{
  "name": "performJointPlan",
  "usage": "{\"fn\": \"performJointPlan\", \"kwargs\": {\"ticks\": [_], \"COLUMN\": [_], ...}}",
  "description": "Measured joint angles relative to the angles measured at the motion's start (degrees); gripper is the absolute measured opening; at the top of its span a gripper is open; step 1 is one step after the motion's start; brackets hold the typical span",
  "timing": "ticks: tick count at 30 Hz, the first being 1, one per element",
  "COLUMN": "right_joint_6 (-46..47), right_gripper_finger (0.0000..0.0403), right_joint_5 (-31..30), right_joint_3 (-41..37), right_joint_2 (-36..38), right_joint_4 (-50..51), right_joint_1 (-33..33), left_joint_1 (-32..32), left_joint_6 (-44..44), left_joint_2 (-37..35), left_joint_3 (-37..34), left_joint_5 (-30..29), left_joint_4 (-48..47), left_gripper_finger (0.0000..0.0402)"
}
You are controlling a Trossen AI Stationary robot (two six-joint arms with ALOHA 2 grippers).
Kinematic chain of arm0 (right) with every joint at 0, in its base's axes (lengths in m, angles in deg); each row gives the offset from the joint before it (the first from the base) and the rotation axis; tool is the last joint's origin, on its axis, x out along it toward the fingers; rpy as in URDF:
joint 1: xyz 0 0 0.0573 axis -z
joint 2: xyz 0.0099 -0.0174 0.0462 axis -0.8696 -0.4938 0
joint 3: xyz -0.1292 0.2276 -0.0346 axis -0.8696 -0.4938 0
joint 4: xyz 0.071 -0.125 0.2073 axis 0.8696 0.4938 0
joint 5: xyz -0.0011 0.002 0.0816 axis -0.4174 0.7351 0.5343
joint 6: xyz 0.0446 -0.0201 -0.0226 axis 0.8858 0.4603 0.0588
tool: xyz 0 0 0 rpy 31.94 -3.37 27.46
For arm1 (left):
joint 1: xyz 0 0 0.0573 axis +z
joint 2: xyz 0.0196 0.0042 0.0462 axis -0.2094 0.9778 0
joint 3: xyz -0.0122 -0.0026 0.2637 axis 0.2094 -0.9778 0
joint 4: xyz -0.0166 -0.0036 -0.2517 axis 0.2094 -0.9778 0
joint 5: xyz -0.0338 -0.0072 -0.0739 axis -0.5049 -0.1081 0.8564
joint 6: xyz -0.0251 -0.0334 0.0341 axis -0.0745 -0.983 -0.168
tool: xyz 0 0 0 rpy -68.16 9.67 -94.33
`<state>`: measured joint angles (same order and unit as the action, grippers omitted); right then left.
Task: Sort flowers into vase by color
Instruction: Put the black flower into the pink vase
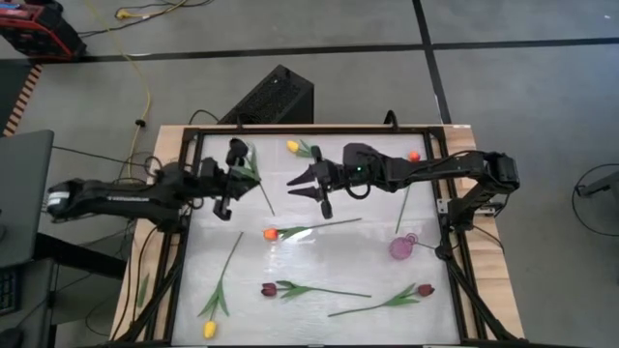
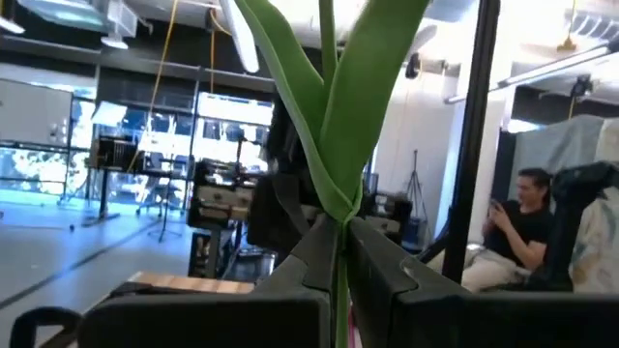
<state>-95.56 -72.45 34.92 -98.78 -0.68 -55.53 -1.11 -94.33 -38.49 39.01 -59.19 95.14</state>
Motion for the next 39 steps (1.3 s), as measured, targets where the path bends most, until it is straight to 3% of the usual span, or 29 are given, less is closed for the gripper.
{"fn": "performJointPlan", "kwargs": {"ticks": [7,12,24,27,31,39], "right_joint_6": [0.0,0.1,1.5,1.5,1.4,0.1], "right_gripper_finger": [0.0118,0.0118,0.0115,0.009,0.0024,0.0021], "right_joint_5": [0.0,0.0,0.0,0.0,-0.1,-0.2], "right_joint_3": [0.0,0.0,0.0,0.0,0.0,0.0], "right_joint_2": [-0.9,-0.9,-0.9,-0.9,-0.6,8.6], "right_joint_4": [-0.2,1.5,2.3,2.8,5.2,18.1], "right_joint_1": [0.0,0.1,0.1,0.1,0.1,1.3], "left_joint_1": [-2.3,-2.4,-2.4,-2.4,-2.4,-2.4], "left_joint_6": [3.2,3.8,6.6,6.6,7.7,7.4], "left_joint_2": [13.7,19.6,20.8,20.8,20.8,19.8], "left_joint_3": [5.5,11.0,13.1,13.1,13.1,13.1], "left_joint_5": [-2.7,0.6,0.6,0.2,0.3,-0.7], "left_joint_4": [6.6,6.4,3.6,2.8,1.9,-4.9], "left_gripper_finger": [0.0002,0.0002,0.0002,0.0002,0.0007,0.0096]}}
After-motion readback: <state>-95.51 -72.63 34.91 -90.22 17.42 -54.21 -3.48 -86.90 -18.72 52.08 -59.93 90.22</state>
